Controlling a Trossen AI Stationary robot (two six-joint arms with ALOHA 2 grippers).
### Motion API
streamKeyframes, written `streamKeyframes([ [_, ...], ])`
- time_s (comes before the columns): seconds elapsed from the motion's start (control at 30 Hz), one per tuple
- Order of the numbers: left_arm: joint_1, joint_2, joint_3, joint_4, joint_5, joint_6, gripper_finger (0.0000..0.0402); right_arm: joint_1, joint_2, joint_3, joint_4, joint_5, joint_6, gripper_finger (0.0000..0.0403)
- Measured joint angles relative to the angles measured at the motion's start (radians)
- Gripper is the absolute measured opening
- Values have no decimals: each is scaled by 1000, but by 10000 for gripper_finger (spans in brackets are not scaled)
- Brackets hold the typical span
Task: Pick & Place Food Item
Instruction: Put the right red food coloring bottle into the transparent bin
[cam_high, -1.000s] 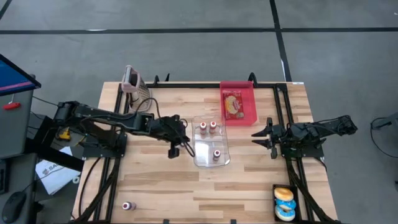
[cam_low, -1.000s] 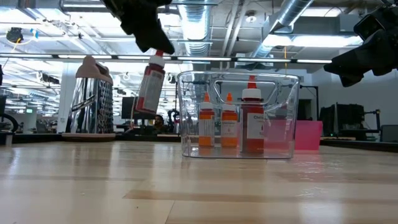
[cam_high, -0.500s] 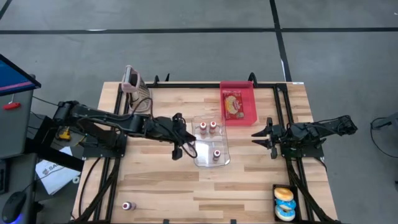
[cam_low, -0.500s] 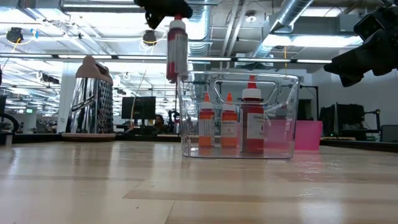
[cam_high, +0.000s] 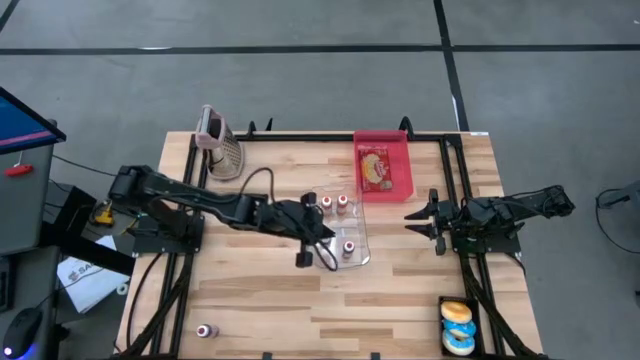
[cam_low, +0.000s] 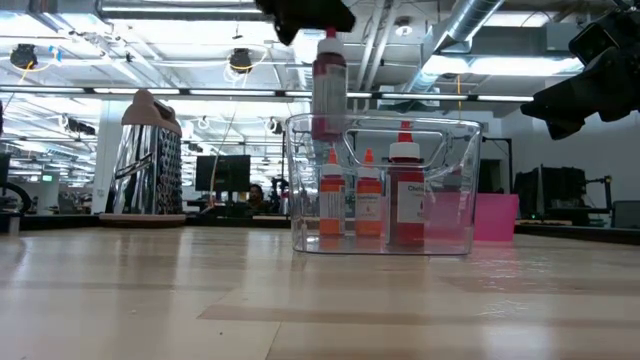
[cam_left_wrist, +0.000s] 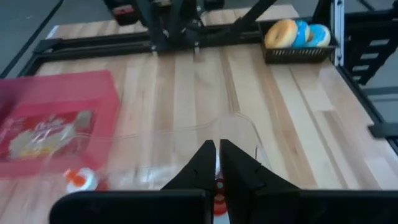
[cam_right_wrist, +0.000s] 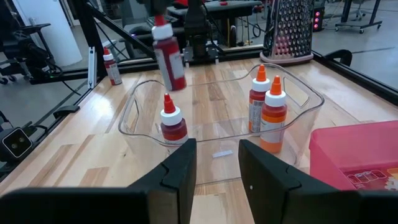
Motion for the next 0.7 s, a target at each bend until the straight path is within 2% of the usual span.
streamKeyframes([
  [0.4, -5, 139, 3, 101, -2, 2, 1, 0, 0, 0, 0, 0, 0, 113],
  [0.7, -10, 185, 1, 153, -34, -5, 1, 0, 0, 0, 0, 0, 0, 113],
])
